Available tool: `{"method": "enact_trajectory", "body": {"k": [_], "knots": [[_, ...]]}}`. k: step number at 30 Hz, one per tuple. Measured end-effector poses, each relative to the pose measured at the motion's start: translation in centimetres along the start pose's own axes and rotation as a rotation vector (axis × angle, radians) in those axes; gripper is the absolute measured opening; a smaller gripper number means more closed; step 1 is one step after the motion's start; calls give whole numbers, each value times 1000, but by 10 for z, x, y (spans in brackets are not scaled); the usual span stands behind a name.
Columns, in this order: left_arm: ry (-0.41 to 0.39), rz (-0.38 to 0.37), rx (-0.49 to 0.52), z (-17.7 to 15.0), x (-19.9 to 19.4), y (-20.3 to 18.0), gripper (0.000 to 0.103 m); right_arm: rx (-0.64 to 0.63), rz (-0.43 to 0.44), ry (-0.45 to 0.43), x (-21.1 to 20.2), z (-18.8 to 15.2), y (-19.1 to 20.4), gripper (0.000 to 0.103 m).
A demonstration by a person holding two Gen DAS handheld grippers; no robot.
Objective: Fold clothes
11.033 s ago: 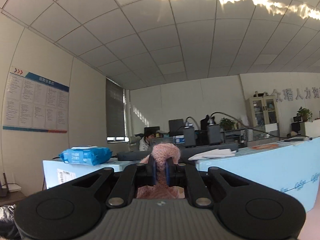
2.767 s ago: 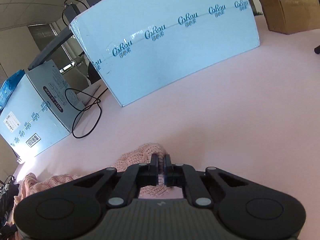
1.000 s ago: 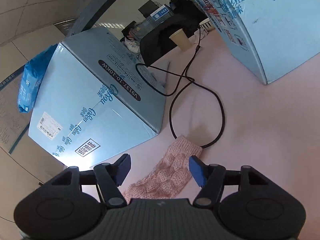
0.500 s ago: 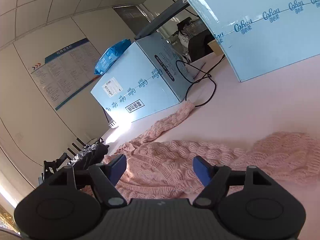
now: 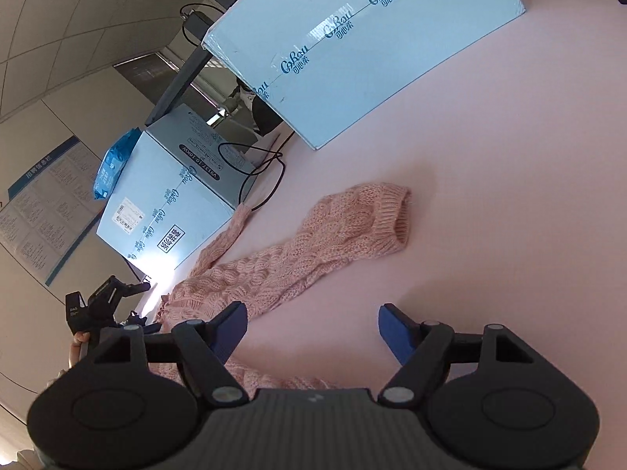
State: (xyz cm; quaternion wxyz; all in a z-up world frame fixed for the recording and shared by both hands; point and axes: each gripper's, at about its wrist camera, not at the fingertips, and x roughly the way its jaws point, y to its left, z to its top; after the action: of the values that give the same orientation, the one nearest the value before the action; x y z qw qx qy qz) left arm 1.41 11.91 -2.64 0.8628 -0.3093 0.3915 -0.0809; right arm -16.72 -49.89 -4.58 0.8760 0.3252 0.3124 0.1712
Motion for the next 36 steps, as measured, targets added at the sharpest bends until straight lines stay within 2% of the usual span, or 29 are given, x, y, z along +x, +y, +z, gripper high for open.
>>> {"method": "enact_trajectory", "body": {"k": [4,6,8,10,11,13,14,15,16,17,18,19,22,25,29,33,35,36], "knots": [[-70,47,0,4,19,-6,103,35,40,-56,6,1,-12,76],[-100,61,10,6,25,-9,103,84,21,-78,15,9,-12,77],[-115,90,73,6,31,-15,103,106,-4,-85,25,16,-9,83],[-137,128,122,6,32,-22,101,119,-39,-97,39,24,-2,98],[-153,151,134,4,32,-24,95,126,-58,-107,46,27,1,101],[-194,203,138,2,28,-24,74,137,-107,-140,58,32,7,102],[-214,232,131,2,25,-21,44,140,-130,-165,62,33,8,102],[-228,249,113,4,23,-16,20,138,-152,-199,67,34,9,97],[-242,259,86,7,20,-8,12,148,-184,-220,72,35,6,78],[-251,244,60,9,17,0,10,162,-218,-235,77,36,3,57],[-254,218,39,11,16,7,8,176,-253,-251,82,37,-1,25],[-257,204,25,11,14,11,8,205,-250,-257,84,39,-7,7],[-288,204,6,7,10,15,7,305,-210,-269,85,46,-29,7],[-367,224,-60,-2,7,19,7,260,-270,-321,84,50,-27,7],[-473,167,-199,-16,-3,38,8,267,-291,-397,79,43,-30,7],[-542,153,-175,-22,-13,34,9,257,-352,-494,70,37,-26,7],[-550,154,-114,-25,-13,23,10,221,-405,-563,65,35,-19,0],[-542,173,-90,-26,-11,18,12,197,-494,-618,64,35,-14,1]]}}
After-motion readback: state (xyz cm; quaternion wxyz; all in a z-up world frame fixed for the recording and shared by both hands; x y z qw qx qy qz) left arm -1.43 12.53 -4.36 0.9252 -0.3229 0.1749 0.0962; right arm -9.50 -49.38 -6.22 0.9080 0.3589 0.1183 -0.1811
